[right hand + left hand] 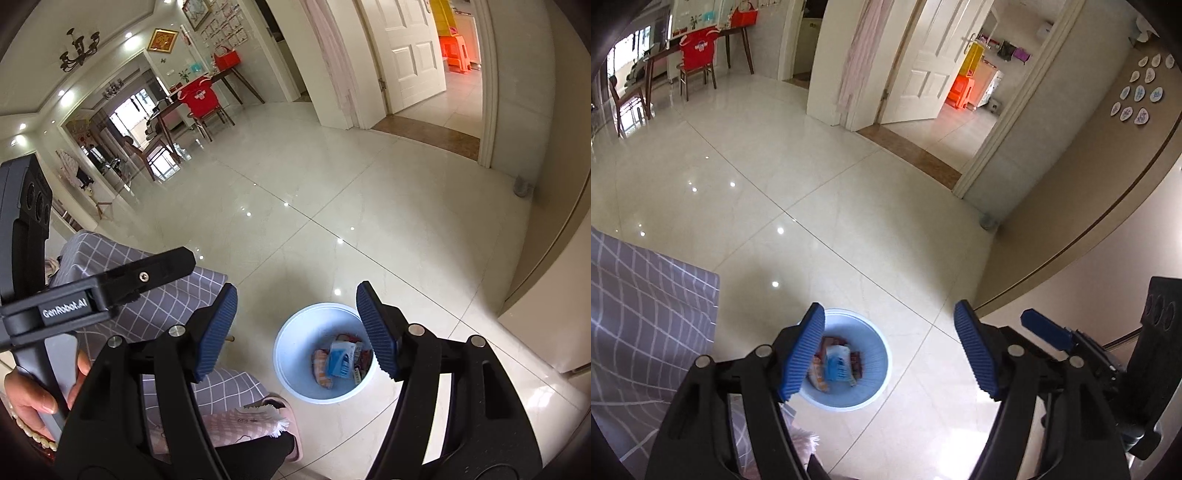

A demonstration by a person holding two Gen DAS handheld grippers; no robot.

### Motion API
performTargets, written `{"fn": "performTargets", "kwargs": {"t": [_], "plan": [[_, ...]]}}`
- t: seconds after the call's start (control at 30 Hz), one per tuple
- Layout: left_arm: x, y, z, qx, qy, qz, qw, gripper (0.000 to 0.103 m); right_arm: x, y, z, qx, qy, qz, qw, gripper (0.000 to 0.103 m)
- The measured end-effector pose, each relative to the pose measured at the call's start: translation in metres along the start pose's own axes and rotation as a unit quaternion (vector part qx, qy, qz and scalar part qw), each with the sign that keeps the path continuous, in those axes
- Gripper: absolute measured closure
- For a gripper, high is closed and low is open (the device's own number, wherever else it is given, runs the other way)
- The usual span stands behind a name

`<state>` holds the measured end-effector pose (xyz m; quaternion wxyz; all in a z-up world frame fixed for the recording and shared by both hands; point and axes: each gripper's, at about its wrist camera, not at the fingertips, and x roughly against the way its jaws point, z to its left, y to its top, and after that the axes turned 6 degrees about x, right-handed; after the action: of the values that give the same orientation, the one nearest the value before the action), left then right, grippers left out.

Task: Collect trash
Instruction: 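Move both grippers back over the trash on the table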

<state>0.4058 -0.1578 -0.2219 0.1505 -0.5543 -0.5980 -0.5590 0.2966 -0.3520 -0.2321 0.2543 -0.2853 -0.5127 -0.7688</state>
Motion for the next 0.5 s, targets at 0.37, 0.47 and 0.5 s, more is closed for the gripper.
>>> {"fn": "performTargets", "kwargs": {"t": [0.37,0.47,0.5], "plan": [[0.076,-0.01,0.023,0.016,0.018,-0.046,0.9986,0.032,0.032,0.01,0.055,0.042,0.027,-0.022,0.999,0.036],[0.107,-0.013,0.04,0.025,0.038,-0.063,0.997,0.031,0.041,0.012,0.084,0.062,0.042,-0.028,0.997,0.036],[0.119,-0.015,0.049,0.027,0.047,-0.07,0.9961,0.03,0.043,0.013,0.095,0.07,0.048,-0.031,0.996,0.035]]}}
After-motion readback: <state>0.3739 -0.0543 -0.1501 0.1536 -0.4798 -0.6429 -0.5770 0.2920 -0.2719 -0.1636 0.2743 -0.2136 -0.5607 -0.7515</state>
